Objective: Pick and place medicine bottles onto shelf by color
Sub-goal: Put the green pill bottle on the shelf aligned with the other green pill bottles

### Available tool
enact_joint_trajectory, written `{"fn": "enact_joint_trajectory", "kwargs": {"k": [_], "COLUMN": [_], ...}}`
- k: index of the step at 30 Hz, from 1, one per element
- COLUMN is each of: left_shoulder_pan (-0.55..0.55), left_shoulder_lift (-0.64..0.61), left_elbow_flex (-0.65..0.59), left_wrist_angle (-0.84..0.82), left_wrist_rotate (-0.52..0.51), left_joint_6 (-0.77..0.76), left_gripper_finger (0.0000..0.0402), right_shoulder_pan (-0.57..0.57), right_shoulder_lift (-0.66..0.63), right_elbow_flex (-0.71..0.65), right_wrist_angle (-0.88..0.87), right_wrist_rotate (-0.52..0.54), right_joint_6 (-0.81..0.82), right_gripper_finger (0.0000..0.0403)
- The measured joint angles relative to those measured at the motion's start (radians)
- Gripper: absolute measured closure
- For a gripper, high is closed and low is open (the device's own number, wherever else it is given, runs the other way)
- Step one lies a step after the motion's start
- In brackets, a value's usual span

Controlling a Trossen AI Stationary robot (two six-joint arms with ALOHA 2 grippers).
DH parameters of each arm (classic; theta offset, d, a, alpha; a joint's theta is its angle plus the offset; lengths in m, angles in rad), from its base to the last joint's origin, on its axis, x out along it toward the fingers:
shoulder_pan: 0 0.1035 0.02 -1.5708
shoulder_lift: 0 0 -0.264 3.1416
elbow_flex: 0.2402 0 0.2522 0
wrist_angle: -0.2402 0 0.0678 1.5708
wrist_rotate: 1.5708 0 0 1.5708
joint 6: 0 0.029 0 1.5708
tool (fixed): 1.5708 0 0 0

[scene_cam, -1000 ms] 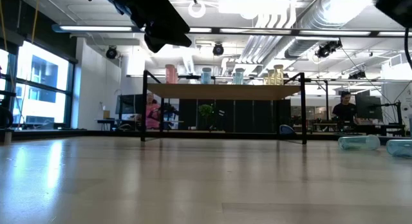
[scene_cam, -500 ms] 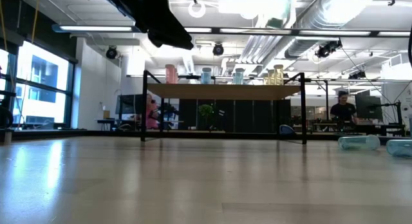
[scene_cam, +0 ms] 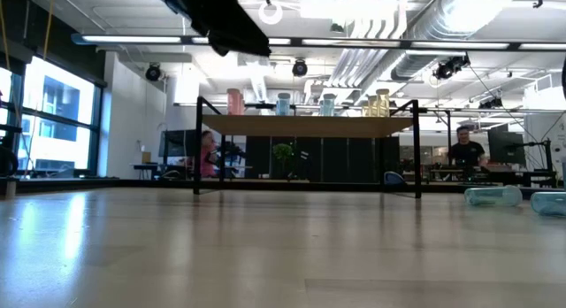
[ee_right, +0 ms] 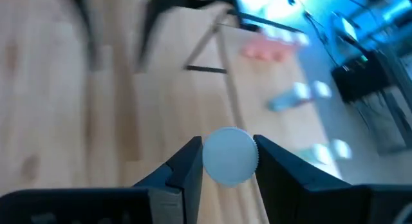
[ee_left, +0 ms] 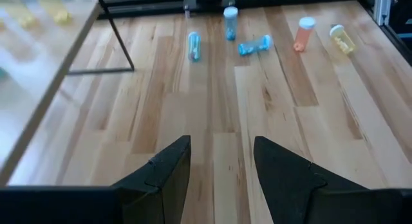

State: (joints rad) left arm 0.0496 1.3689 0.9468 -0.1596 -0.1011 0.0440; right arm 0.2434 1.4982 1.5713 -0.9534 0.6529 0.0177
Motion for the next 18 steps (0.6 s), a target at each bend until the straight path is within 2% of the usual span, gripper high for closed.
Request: {"fn": "enact_joint_trajectory", "kwargs": {"k": [4, 7, 13, 18], "left_shoulder_pan": [0.000, 0.004, 0.036, 0.088], "left_shoulder_lift": [0.000, 0.000, 0.000, 0.000], "left_elbow_flex": [0.026, 0.042, 0.071, 0.087], "left_wrist_angle": [0.001, 0.000, -0.007, -0.047], "left_wrist_rotate": [0.000, 0.000, 0.000, 0.000], "left_joint_6": [0.040, 0.072, 0.109, 0.135], "left_gripper_finger": [0.0241, 0.0241, 0.0241, 0.0241], "right_shoulder_pan": [-0.109, -0.196, -0.398, -0.550], "right_shoulder_lift": [0.000, 0.000, -0.012, -0.015], "right_elbow_flex": [0.077, 0.128, 0.160, 0.092], "right_wrist_angle": [-0.031, -0.064, -0.073, -0.050], "right_wrist_rotate": [-0.007, -0.051, -0.261, -0.412], "right_joint_6": [-0.025, -0.026, -0.062, -0.045], "right_gripper_finger": [0.0290, 0.0290, 0.0290, 0.0290]}}
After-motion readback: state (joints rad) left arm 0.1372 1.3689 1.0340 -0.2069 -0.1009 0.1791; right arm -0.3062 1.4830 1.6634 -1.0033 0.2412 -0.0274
